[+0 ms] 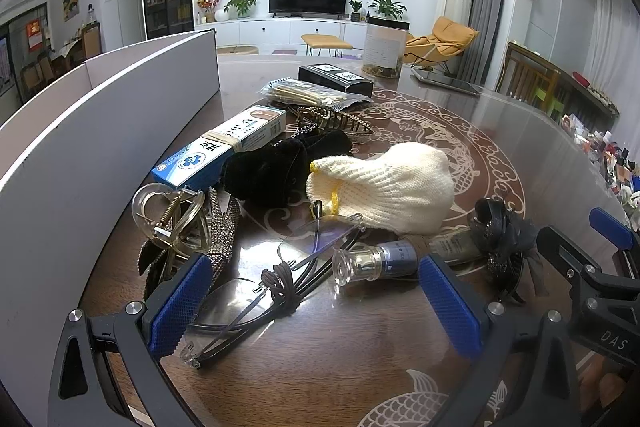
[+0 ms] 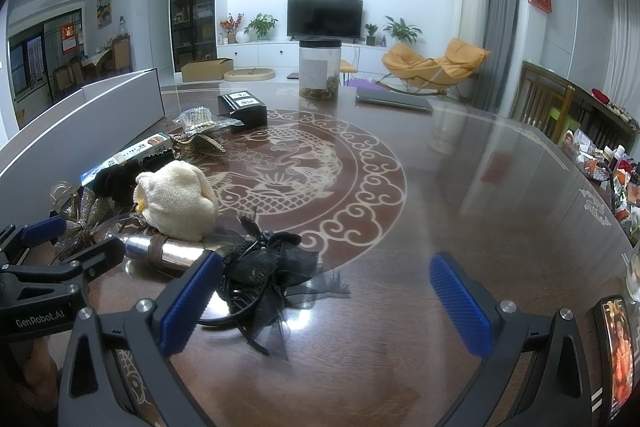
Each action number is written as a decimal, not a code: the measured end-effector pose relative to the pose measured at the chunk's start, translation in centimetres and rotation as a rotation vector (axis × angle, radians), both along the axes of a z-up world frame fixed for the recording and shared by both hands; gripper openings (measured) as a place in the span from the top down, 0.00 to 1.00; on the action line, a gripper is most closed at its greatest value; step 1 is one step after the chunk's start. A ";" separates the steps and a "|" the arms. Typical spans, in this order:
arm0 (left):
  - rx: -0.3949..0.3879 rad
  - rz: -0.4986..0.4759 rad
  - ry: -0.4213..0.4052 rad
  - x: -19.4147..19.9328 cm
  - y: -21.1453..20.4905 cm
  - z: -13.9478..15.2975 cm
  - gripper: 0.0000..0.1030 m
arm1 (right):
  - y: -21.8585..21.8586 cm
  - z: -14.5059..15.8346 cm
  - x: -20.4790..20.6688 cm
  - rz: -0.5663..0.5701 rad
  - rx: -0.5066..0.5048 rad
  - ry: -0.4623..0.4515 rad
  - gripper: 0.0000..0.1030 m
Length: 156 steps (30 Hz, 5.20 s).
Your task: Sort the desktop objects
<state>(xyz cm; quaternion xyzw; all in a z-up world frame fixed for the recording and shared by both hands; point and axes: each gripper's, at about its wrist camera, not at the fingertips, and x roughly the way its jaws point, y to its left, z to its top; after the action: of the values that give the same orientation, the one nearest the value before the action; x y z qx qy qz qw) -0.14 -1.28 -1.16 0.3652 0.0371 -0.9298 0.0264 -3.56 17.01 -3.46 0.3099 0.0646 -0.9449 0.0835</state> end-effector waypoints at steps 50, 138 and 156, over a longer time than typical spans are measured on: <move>0.012 0.008 -0.001 0.0 -0.2 -0.1 0.00 | 0.0 0.0 0.2 -0.001 -0.008 -0.006 0.00; 0.023 0.016 0.001 -0.2 -0.5 -0.3 0.00 | 1.2 -2.3 -2.5 -0.049 -0.047 -0.203 0.00; 0.025 0.018 0.000 -0.2 -0.5 -0.3 0.00 | 1.3 -2.3 -2.6 -0.048 -0.056 -0.211 0.00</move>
<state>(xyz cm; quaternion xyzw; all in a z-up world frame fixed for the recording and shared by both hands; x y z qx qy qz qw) -0.32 -1.78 -1.43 0.3650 0.0519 -0.9291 0.0303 -6.13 18.27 -5.77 0.4066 0.0216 -0.9102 0.0758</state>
